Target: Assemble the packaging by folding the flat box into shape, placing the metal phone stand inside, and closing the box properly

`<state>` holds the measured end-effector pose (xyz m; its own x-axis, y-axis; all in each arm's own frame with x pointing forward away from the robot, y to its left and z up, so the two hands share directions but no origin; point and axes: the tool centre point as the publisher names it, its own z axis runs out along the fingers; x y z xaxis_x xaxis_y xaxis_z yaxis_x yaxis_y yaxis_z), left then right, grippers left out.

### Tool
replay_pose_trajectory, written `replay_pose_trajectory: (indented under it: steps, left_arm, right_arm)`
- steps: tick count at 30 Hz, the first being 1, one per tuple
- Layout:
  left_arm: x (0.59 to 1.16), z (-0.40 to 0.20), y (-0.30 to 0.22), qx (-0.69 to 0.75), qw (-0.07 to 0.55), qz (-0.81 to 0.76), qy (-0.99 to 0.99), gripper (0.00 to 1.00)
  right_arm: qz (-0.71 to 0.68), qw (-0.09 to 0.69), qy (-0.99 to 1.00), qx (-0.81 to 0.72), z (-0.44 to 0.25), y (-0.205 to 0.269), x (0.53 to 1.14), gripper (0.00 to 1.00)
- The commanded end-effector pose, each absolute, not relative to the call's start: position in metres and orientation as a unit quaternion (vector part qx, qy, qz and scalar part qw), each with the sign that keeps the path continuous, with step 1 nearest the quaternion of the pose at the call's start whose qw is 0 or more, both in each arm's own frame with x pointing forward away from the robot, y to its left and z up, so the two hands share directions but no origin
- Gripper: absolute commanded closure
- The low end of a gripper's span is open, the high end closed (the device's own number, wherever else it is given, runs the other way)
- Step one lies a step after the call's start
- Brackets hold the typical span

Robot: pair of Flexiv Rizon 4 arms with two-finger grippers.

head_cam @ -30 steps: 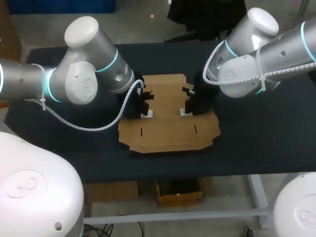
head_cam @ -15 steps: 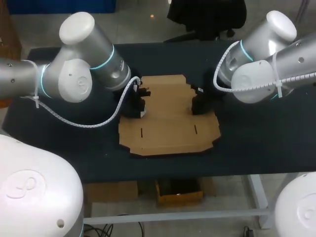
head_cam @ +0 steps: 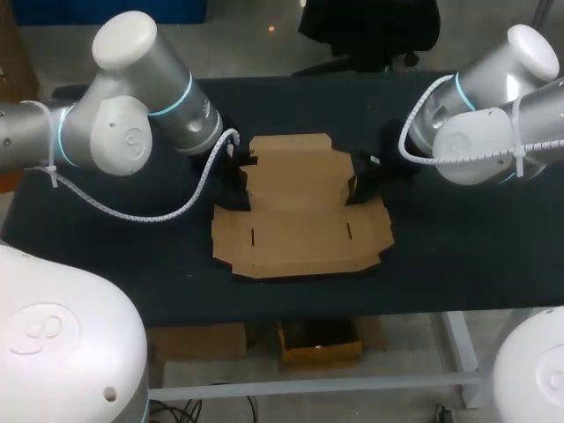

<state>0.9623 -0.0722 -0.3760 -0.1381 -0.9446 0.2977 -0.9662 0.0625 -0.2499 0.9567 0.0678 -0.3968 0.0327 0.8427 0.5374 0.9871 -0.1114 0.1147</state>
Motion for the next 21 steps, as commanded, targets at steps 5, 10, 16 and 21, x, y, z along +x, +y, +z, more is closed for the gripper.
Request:
replay_pose_trajectory:
  steps: [5,10,16,21]
  left_arm:
    - [0.956,-0.359,-0.057,0.662,0.022,0.2,-0.722,1.0]
    - [0.955,-0.349,-0.048,0.662,0.028,0.203,-0.721,1.0]
    - [0.949,-0.341,-0.042,0.667,0.022,0.2,-0.717,1.0]
    - [0.941,-0.332,-0.036,0.67,0.015,0.197,-0.715,1.0]
  right_arm:
    - [-0.254,0.163,-0.652,-0.695,-0.387,0.052,0.958,1.0]
    - [-0.261,0.167,-0.652,-0.692,-0.382,0.045,0.958,1.0]
    - [-0.26,0.166,-0.652,-0.693,-0.378,0.037,0.951,1.0]
    - [-0.257,0.163,-0.649,-0.697,-0.372,0.03,0.942,1.0]
